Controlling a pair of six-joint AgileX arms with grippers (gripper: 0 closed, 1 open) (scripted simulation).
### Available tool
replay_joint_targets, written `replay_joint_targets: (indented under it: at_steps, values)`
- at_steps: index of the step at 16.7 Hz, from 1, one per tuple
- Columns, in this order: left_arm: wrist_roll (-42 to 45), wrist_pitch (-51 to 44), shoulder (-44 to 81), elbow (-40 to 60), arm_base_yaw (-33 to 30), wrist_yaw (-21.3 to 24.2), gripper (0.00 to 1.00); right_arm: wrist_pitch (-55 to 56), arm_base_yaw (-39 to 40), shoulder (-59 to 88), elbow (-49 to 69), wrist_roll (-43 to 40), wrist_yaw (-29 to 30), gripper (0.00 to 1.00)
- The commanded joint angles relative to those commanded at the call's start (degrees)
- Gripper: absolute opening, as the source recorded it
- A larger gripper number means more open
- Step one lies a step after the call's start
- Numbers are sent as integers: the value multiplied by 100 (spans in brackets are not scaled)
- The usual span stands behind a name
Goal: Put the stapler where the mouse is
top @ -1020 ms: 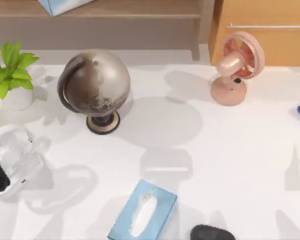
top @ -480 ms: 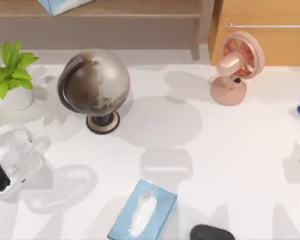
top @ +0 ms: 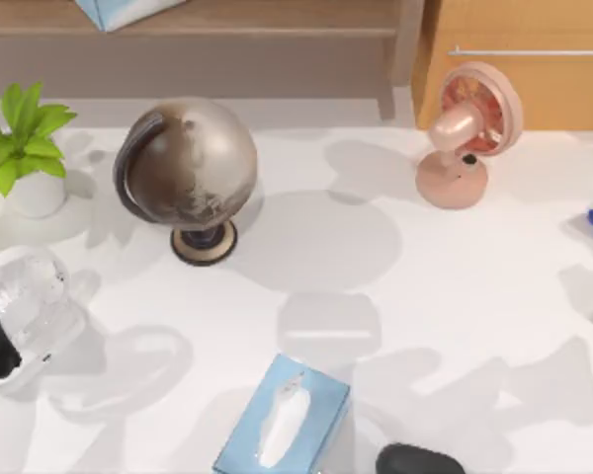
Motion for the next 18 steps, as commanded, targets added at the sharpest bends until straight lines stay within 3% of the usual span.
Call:
replay_joint_targets:
  at_steps: [10,14,18]
  values:
    - [0,0,0,0,0,0,100,-2397,27,5170,4145,-2041,-52,100]
    - [0,0,0,0,0,0,100,-2646,86,6082,5055,-2436,-92,100]
    - [0,0,0,0,0,0,100,-2666,94,6191,5168,-2482,-98,100]
